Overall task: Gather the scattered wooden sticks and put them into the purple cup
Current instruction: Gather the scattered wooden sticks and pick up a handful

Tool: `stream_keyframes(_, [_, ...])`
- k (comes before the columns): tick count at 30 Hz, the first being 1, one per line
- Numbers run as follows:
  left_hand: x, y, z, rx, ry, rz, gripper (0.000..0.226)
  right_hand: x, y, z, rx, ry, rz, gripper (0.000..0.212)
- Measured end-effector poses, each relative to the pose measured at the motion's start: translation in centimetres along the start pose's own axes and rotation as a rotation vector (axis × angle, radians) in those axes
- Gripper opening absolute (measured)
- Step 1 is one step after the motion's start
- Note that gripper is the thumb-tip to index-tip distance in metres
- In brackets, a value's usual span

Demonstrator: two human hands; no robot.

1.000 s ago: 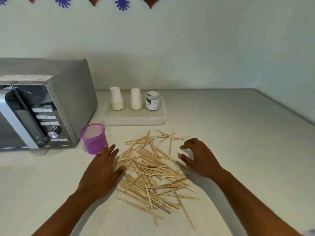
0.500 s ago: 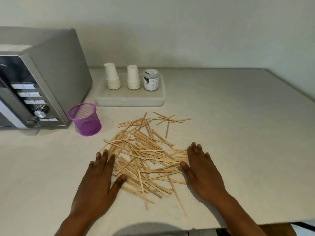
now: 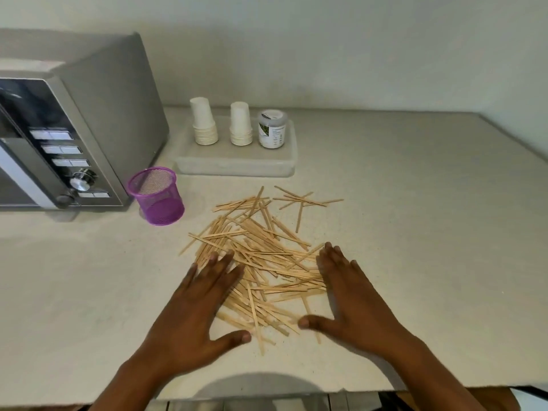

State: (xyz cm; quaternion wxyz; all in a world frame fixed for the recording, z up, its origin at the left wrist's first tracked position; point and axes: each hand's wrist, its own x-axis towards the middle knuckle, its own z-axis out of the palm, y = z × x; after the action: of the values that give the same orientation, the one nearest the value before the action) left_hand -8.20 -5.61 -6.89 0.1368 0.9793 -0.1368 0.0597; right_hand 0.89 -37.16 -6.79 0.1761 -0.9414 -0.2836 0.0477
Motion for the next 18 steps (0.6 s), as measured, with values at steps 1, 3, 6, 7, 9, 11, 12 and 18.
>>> stream_keyframes(1, [0.6,0.2,0.1,-0.022,0.004,0.009,0.100,0.8,-0.2,0.0,0.012,0.017,-0.001,0.126])
stream_keyframes(3, [2.0,0.6,0.1,-0.046,0.018,0.017,0.095,2.5,-0.7,-0.2,0.031,0.056,0.002,0.117])
stream_keyframes(6, [3.6,1.1,0.5,-0.065,0.017,-0.011,0.090,3.5,-1.4,-0.5,0.115,0.141,0.016,0.098])
stream_keyframes(7, [3.8,1.1,0.6,-0.069,0.022,-0.021,0.089,3.5,-1.5,-0.6,0.190,0.197,0.041,0.091])
stream_keyframes(9, [3.7,0.9,0.6,-0.077,0.040,-0.036,0.087,2.9,-1.2,-0.8,0.367,0.300,0.110,0.087])
stream_keyframes(11, [3.0,-0.2,0.4,-0.083,0.058,-0.040,0.088,2.1,-0.2,-1.0,0.366,0.272,0.149,0.102])
stream_keyframes(12, [2.5,-1.0,0.1,-0.069,0.064,-0.044,0.089,1.7,0.4,-1.2,0.292,0.195,0.145,0.111])
stream_keyframes(18, [2.5,-4.8,-1.4,-0.040,0.011,-0.063,0.094,1.2,-0.9,0.1,0.163,0.070,0.112,0.101])
